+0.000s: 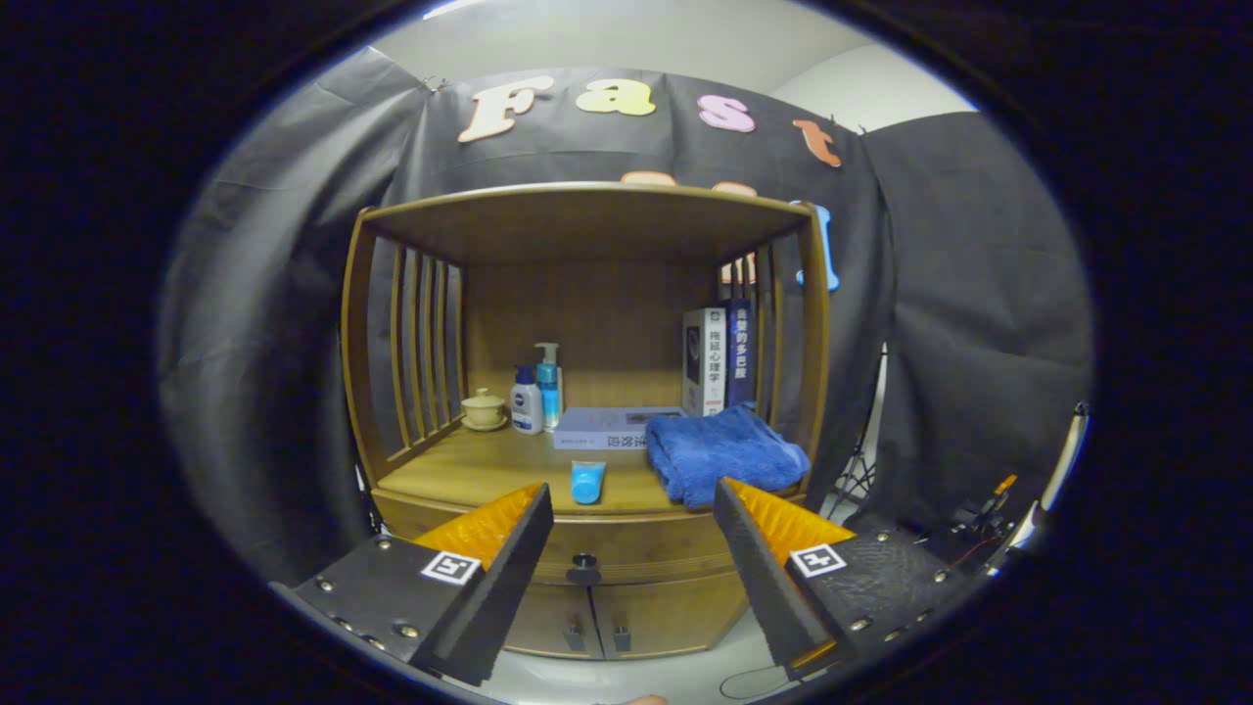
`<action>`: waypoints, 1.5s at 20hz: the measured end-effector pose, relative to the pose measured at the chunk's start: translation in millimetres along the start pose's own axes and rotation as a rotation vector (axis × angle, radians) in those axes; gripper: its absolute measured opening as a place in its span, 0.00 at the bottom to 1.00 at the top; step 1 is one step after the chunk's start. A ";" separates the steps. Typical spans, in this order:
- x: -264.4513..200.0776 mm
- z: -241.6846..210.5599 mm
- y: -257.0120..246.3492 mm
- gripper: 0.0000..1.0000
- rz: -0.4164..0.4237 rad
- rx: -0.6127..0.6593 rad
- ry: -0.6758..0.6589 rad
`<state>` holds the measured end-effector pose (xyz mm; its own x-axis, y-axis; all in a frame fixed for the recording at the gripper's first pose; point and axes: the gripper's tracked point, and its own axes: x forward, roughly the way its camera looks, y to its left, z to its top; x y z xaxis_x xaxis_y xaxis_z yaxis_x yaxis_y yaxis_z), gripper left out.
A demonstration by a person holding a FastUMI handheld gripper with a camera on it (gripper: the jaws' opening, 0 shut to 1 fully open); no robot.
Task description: Pull open the drawer, take out the items inside it, and place them on the countertop above the cabinet.
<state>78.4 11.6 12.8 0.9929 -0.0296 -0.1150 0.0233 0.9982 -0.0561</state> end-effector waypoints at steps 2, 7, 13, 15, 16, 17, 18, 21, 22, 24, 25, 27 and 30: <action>-14.5 3.8 -8.4 0.99 -0.022 -0.004 -0.019; -34.7 8.8 -27.8 0.99 -0.065 -0.022 -0.057; -34.6 5.6 -45.1 0.97 -0.088 -0.031 -0.050; -33.3 4.9 -49.0 0.95 -0.088 -0.026 -0.047; -32.4 3.8 -51.8 0.95 -0.090 -0.028 -0.046; -30.8 3.7 -53.8 0.95 -0.092 -0.029 -0.045; -30.6 3.3 -56.0 0.95 -0.092 -0.030 -0.044; -22.5 -0.7 -64.5 0.94 -0.090 -0.036 -0.038; -21.7 -2.0 -69.1 0.94 -0.092 -0.039 -0.036; -18.5 -6.5 -77.3 0.93 -0.101 -0.036 -0.028; -17.3 -8.9 -79.5 0.94 -0.102 -0.033 -0.023; -14.9 -12.8 -85.4 0.94 -0.109 -0.032 -0.018; -24.5 -14.0 -92.3 0.94 -0.112 -0.032 -0.012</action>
<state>50.4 -80.5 6.9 0.9856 -0.1399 -0.0948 0.1304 0.9864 -0.0998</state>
